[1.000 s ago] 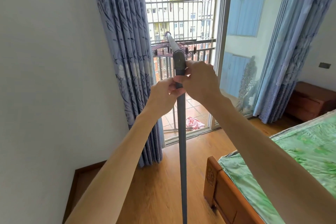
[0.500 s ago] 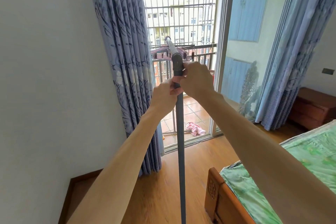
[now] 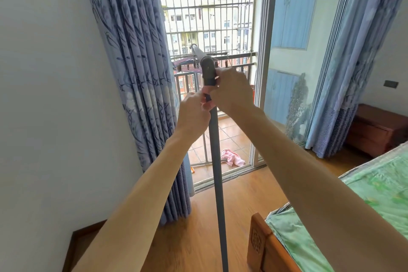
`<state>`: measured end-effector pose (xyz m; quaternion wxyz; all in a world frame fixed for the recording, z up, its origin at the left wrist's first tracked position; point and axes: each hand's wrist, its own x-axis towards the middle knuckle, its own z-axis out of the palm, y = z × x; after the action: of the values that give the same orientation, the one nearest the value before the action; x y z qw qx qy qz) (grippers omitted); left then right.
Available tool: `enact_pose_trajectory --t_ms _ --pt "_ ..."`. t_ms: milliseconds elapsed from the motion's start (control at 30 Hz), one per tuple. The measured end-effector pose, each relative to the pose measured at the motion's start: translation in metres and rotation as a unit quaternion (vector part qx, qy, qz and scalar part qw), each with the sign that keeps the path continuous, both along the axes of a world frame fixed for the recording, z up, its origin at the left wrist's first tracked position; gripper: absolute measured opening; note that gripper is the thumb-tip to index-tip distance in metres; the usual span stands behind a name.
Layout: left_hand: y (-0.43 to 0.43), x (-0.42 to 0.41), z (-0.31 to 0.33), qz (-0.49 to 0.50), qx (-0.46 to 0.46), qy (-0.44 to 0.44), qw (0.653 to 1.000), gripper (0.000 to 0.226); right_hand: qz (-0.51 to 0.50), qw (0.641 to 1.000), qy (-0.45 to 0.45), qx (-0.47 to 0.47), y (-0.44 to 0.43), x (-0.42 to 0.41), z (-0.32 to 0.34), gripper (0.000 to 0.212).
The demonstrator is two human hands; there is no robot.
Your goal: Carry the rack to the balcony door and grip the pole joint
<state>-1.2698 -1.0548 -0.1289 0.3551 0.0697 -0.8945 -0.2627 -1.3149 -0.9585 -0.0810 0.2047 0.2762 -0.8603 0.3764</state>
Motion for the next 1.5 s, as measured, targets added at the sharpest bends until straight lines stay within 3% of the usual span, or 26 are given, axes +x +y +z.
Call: enact_pose_trajectory --t_ms 367,967,1500 --pt "0.007 -0.011 -0.001 -0.048 0.014 0.015 0.999 0.029 -0.009 1.000 0.015 0.007 0.018 -0.010 0.001 0.015" --pt "0.044 0.046 -0.018 0.038 -0.014 0.012 0.999 0.018 -0.016 1.000 -0.006 0.016 0.033 0.044 -0.012 0.014" --pt "-0.032 0.089 -0.020 0.079 0.038 0.014 0.996 0.022 0.033 0.999 0.011 0.042 -0.050 0.078 -0.007 0.014"
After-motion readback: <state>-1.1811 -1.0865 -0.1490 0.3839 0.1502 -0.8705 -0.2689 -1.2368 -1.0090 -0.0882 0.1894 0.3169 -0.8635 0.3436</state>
